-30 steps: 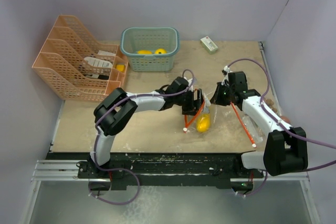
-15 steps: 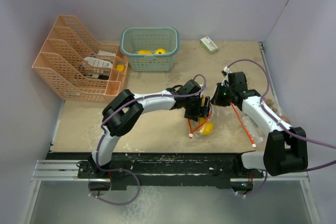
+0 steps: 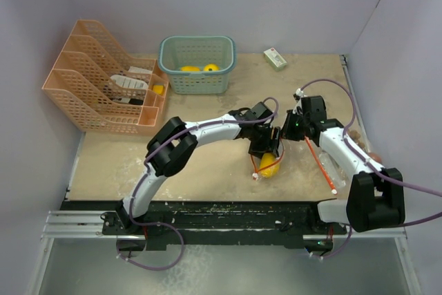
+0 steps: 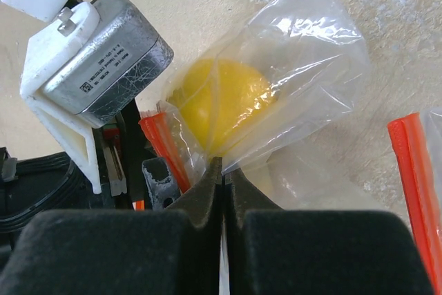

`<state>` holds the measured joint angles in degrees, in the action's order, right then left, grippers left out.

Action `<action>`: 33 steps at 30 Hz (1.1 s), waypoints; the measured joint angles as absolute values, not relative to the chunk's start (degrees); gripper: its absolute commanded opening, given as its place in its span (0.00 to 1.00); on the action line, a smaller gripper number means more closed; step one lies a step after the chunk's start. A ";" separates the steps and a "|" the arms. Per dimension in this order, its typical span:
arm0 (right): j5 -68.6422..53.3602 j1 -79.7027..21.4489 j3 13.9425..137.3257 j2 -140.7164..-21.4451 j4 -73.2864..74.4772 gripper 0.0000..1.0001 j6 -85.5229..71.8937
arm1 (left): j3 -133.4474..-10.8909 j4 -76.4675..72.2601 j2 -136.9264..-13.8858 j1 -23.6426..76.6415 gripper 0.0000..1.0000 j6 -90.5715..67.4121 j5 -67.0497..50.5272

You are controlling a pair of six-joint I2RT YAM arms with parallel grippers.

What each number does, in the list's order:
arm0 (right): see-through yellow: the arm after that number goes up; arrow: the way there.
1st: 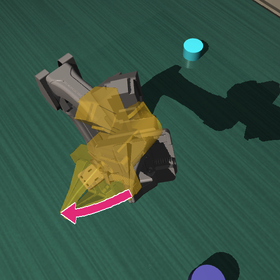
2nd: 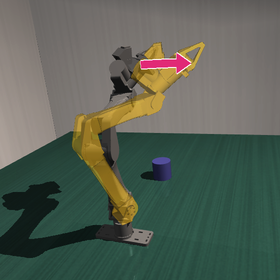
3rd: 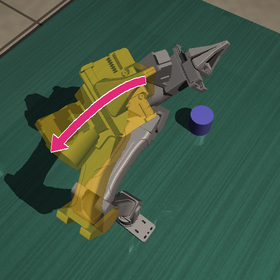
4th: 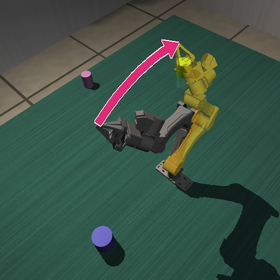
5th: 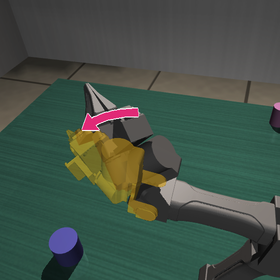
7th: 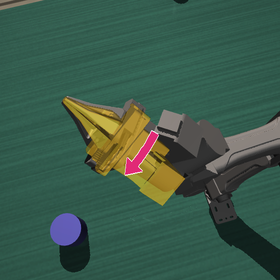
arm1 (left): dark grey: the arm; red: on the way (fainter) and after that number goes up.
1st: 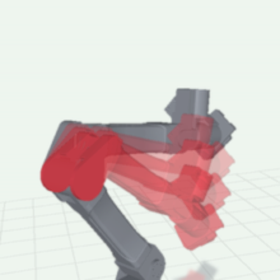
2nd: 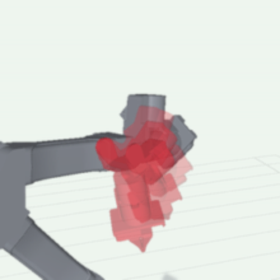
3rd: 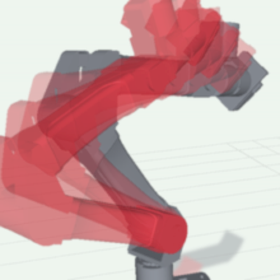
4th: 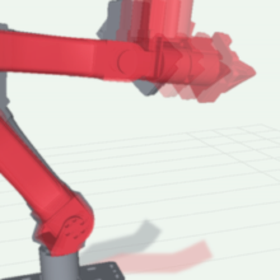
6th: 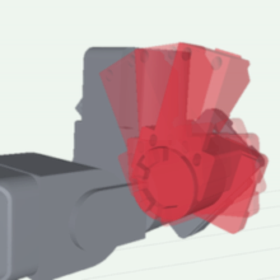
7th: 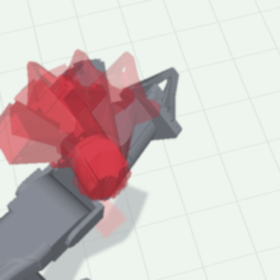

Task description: Open the zip-top bag and remove the fake food

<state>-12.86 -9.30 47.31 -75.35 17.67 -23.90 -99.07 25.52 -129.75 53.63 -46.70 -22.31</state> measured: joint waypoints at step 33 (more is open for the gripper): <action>-17.96 -10.76 46.11 -74.74 14.46 0.00 -25.28 | -78.56 30.30 -105.41 40.01 0.40 -45.28 -12.21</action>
<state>-17.96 -10.76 46.11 -74.74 14.46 -25.28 -78.56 30.30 -105.41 40.01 -45.28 -12.21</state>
